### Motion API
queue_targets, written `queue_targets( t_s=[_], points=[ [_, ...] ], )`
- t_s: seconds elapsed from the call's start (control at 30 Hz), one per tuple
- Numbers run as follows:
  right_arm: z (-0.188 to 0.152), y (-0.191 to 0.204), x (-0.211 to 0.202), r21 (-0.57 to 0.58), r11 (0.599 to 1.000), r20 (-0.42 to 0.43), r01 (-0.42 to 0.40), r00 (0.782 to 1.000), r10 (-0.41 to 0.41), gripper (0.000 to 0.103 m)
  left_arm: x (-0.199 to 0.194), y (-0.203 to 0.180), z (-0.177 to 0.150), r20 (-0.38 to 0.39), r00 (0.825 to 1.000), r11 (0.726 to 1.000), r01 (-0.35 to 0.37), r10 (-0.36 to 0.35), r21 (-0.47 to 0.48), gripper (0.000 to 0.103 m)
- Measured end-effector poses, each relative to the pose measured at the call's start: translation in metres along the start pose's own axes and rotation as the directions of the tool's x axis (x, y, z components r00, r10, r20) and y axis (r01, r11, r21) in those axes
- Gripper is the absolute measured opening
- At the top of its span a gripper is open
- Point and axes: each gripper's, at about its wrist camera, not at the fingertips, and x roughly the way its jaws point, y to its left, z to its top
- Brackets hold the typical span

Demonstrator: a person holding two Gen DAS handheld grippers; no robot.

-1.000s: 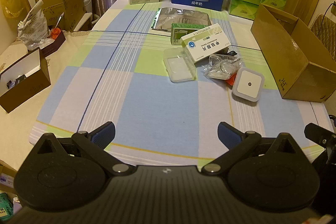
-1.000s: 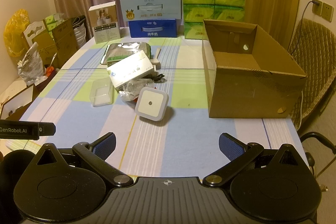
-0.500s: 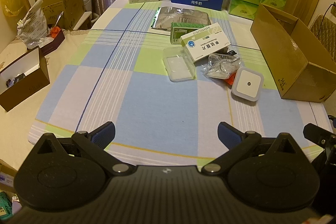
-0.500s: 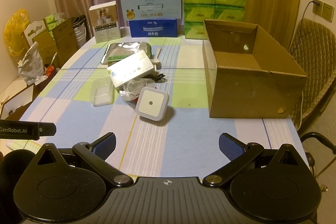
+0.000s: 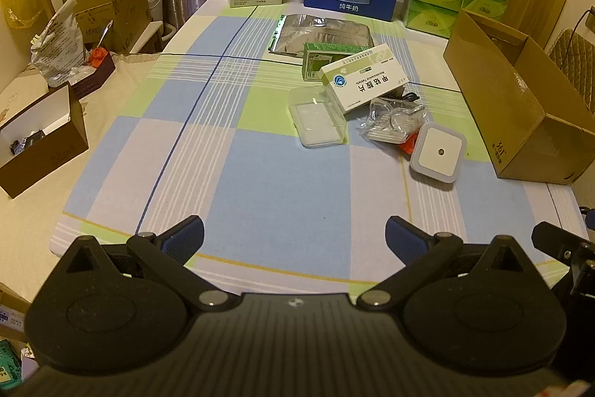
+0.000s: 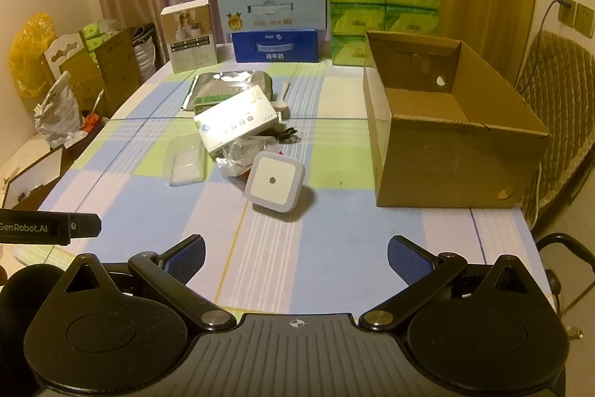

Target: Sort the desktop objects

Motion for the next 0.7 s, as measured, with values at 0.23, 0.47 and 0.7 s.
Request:
queue_targets(
  t_s=[0.23, 0.47, 0.7],
  points=[
    [0.0003, -0.0011, 0.0025, 0.005, 1.0, -0.008, -0.005, 1.0, 0.005, 0.101, 0.0007, 0.0004, 0.0011, -0.005, 1.0, 1.0, 0.003, -0.003, 0.001, 0.102],
    [0.0, -0.0022, 0.0048, 0.006, 1.0, -0.015, -0.006, 1.0, 0.006, 0.101, 0.0013, -0.0001, 0.0016, -0.006, 1.0, 1.0, 0.003, -0.003, 0.0, 0.102],
    [-0.0002, -0.0025, 0.0085, 0.006, 1.0, -0.022, -0.006, 1.0, 0.006, 0.101, 0.0048, -0.001, 0.0027, -0.008, 1.0, 1.0, 0.008, -0.008, 0.007, 0.102]
  ],
)
